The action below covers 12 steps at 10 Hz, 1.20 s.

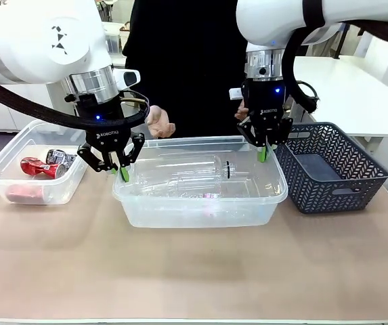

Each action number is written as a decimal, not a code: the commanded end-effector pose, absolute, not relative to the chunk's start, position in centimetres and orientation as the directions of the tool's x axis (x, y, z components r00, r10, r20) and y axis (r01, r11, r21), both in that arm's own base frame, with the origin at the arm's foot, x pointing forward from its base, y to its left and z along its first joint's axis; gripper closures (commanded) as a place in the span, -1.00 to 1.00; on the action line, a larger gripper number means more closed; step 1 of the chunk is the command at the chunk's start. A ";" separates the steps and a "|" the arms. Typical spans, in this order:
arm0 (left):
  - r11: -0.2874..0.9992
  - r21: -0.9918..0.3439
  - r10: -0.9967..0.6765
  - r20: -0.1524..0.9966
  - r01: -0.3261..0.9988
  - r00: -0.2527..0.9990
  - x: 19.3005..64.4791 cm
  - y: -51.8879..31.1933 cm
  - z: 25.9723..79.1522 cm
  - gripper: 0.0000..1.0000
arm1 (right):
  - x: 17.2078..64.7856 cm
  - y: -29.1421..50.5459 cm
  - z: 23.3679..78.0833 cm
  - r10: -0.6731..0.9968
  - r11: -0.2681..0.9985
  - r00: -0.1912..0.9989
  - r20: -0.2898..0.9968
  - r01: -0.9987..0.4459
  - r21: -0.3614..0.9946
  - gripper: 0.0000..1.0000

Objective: Sort the waste into each basket.
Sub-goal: Offer the picked Organizing box to the human.

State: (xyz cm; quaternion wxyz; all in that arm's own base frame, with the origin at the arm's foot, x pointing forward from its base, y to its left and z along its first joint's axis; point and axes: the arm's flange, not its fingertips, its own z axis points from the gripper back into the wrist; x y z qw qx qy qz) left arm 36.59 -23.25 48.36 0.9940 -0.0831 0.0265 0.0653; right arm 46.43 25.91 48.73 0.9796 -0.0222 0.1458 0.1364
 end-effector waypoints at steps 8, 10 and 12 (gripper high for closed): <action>0.974 -0.178 0.131 -0.059 -0.139 0.990 36.8 -23.3 48.7 0.84 | 46.4 25.9 48.7 0.261 0.962 0.920 -0.292 -0.274 -0.004 0.89; 0.979 -0.168 0.112 -0.046 -0.118 0.993 38.9 -22.9 49.3 0.84 | 50.9 28.5 50.6 0.372 0.926 0.902 -0.220 -0.376 0.028 0.89; 0.978 -0.183 0.101 -0.002 -0.099 0.995 44.7 -21.6 50.3 0.84 | 57.7 30.6 50.2 0.437 0.899 0.877 -0.200 -0.431 0.079 0.89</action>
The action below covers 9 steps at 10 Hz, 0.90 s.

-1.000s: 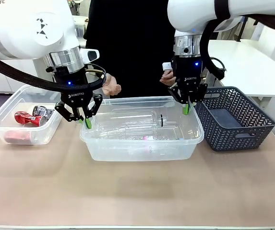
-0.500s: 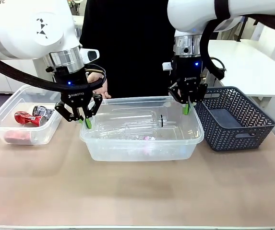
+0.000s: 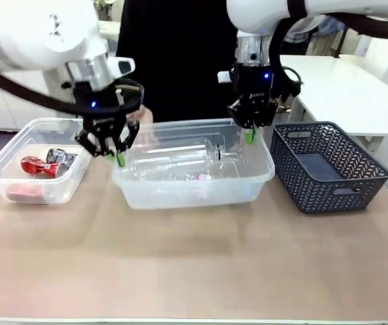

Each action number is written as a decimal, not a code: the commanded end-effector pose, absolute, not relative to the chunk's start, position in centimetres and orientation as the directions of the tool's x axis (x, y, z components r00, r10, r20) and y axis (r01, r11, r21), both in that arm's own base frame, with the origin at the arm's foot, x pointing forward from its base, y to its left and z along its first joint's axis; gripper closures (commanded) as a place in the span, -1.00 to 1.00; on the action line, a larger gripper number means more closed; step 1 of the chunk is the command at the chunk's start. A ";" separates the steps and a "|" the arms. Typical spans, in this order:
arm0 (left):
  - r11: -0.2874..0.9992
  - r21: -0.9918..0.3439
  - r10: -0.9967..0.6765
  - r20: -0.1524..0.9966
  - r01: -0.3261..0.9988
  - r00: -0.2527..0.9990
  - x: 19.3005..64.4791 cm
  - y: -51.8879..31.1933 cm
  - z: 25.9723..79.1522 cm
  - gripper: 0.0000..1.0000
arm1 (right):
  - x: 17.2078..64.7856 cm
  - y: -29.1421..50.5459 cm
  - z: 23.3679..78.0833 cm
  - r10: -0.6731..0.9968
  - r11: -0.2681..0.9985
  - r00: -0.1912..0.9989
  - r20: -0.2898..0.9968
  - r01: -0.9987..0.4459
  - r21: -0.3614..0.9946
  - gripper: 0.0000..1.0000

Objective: Sort the waste into each basket.
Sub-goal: Offer the picked Organizing box to the human.

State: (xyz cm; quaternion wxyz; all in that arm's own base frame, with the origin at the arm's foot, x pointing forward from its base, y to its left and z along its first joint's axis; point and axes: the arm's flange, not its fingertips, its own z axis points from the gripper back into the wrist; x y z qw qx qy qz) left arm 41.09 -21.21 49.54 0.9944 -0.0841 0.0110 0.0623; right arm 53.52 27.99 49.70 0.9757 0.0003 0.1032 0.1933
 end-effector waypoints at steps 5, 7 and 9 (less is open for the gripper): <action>0.984 -0.149 0.085 -0.113 -0.102 0.990 53.4 -21.1 45.9 0.84 | 60.8 32.2 46.7 0.454 0.891 0.860 -0.234 -0.430 0.149 0.89; 0.986 -0.126 0.109 -0.038 -0.113 0.993 50.7 -18.7 47.6 0.84 | 61.4 30.6 44.8 0.414 0.910 0.874 -0.255 -0.403 0.096 0.89; 0.986 -0.126 0.109 -0.038 -0.113 0.993 50.7 -18.7 47.6 0.84 | 61.4 30.6 44.8 0.414 0.910 0.874 -0.255 -0.403 0.096 0.89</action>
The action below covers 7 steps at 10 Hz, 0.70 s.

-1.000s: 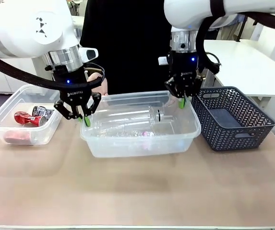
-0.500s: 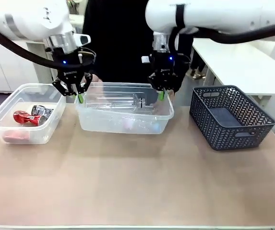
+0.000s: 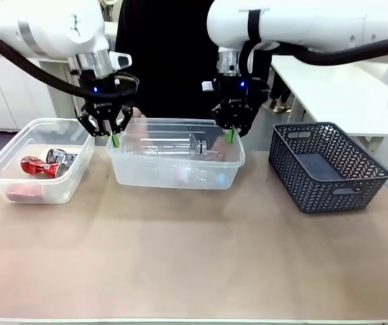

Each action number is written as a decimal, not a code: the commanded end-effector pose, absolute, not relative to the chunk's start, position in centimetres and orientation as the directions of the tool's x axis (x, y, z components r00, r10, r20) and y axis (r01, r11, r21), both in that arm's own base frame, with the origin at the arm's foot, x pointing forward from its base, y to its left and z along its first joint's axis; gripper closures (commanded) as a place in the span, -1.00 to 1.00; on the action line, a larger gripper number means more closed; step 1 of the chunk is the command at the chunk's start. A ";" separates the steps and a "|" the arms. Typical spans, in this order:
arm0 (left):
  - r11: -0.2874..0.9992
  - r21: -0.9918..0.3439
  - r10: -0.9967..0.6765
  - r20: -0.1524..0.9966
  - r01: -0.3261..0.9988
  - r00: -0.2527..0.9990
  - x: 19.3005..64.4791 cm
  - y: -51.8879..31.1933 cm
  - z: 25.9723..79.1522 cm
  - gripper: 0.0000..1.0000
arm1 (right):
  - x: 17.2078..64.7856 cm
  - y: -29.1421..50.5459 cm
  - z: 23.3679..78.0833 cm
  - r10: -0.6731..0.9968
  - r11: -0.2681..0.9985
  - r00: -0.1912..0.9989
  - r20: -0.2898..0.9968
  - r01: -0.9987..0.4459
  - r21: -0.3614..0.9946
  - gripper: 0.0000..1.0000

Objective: Sort the waste into each basket.
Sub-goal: Offer the picked Organizing box to the human, then release the Organizing box you were holding.

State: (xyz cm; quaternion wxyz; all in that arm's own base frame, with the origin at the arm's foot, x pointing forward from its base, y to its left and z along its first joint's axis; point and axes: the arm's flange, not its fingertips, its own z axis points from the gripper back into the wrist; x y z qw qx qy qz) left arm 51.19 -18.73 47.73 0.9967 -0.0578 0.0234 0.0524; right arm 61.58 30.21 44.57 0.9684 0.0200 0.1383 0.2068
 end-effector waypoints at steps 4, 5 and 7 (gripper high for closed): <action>0.986 -0.126 0.109 -0.038 -0.113 0.993 50.7 -18.7 47.6 0.84 | 61.4 30.6 44.8 0.414 0.910 0.874 -0.255 -0.403 0.096 0.89; 0.986 -0.126 0.109 -0.038 -0.113 0.993 50.7 -18.7 47.6 0.84 | 61.4 30.6 44.8 0.414 0.910 0.874 -0.255 -0.403 0.096 0.89; 0.986 -0.126 0.109 -0.038 -0.113 0.993 50.7 -18.7 47.6 0.84 | 61.4 30.6 44.8 0.414 0.910 0.874 -0.255 -0.403 0.096 0.89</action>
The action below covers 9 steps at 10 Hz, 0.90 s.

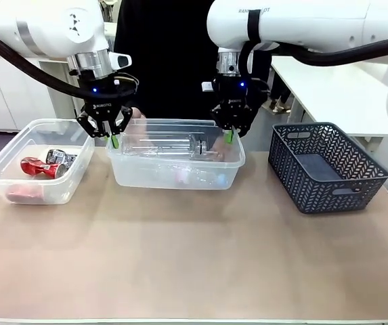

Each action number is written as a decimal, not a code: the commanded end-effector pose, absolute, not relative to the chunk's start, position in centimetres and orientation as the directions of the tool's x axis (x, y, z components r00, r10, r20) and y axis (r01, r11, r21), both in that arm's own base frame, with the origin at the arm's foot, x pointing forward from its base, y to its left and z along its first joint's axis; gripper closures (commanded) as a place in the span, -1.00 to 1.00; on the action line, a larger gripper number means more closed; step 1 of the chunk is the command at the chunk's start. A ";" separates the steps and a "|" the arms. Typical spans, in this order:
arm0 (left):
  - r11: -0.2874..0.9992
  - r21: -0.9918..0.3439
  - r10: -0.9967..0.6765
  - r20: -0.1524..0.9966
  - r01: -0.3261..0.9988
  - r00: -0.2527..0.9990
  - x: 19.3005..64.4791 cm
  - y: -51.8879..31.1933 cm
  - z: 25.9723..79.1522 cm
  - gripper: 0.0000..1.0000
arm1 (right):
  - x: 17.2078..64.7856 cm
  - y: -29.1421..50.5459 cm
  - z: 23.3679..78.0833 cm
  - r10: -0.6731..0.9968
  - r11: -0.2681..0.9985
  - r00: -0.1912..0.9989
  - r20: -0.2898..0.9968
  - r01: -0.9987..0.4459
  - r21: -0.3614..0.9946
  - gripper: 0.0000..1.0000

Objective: Sort the waste into each basket.
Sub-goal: Release the Organizing box you were holding.

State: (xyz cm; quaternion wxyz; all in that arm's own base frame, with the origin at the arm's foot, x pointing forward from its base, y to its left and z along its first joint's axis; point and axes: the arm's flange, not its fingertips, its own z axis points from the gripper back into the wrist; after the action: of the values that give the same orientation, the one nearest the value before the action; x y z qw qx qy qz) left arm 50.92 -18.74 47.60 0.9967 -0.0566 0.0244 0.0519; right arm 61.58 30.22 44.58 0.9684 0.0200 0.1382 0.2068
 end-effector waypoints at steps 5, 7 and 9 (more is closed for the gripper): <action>0.994 -0.104 0.040 -0.036 -0.043 0.999 51.1 -19.5 47.7 -1.00 | 59.4 27.7 45.6 0.259 0.961 0.965 -0.042 -0.253 0.114 -0.15; 0.991 -0.125 0.038 -0.027 -0.041 0.999 50.2 -19.1 47.7 -0.82 | 58.7 26.1 46.2 0.191 0.968 0.980 0.059 -0.198 0.153 -1.00; 0.987 -0.160 0.021 -0.030 -0.026 0.999 49.5 -18.6 47.9 -1.00 | 58.3 25.7 46.2 0.169 0.973 0.984 0.056 -0.175 0.150 -1.00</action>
State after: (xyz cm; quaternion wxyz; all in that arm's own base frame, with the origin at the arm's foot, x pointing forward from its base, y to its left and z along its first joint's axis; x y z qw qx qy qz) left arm 50.41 -19.73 48.05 0.9975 -0.0625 0.0182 0.0258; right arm 60.57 26.11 47.32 0.9921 0.0783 -0.0179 0.0966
